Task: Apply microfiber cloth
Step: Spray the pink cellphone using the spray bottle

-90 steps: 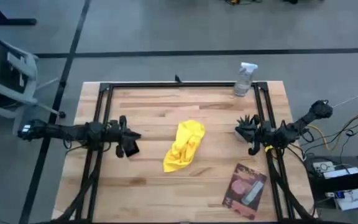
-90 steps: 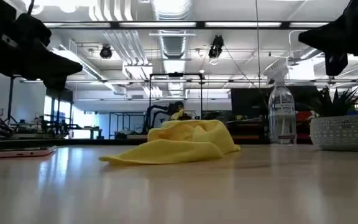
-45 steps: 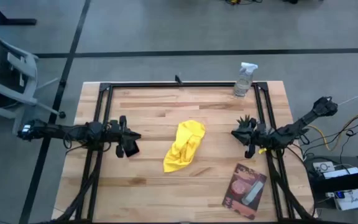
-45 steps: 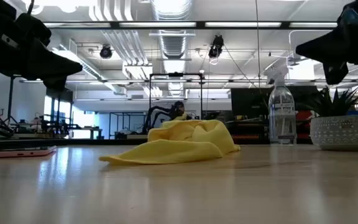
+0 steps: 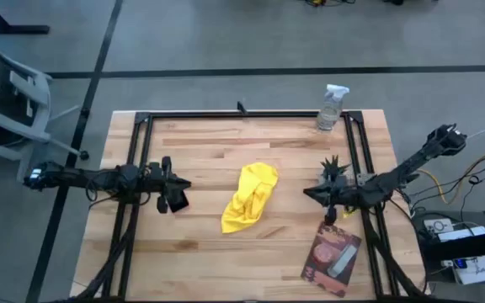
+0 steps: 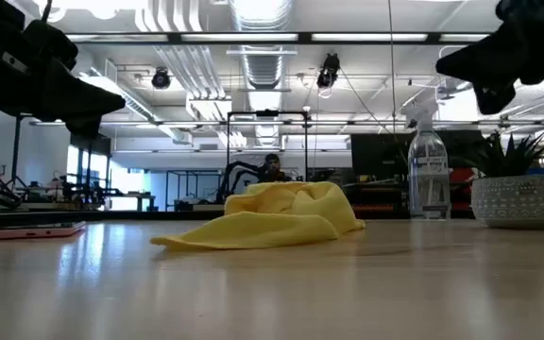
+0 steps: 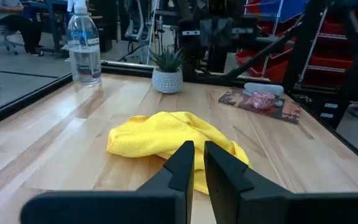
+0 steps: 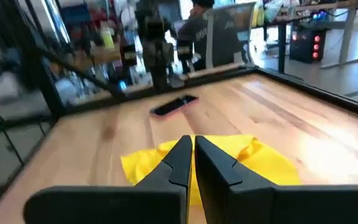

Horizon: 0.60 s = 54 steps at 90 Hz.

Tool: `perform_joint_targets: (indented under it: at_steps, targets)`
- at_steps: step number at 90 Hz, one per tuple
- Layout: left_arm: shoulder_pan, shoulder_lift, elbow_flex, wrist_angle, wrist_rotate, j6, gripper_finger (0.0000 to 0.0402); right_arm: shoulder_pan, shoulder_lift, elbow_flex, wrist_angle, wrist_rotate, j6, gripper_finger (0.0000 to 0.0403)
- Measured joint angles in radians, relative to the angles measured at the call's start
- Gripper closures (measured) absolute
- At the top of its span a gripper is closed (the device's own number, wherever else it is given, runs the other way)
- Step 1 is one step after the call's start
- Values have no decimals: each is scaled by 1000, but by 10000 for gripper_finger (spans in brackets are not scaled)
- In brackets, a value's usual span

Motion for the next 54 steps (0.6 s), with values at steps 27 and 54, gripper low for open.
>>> perform_joint_targets:
  at_steps: [27, 54]
  targets:
    - [0, 0, 0, 0, 0, 0, 381, -7, 350, 191, 11, 22, -12, 401]
    - [0, 0, 0, 0, 0, 0, 381, -70, 706, 414, 18, -142, -7, 401]
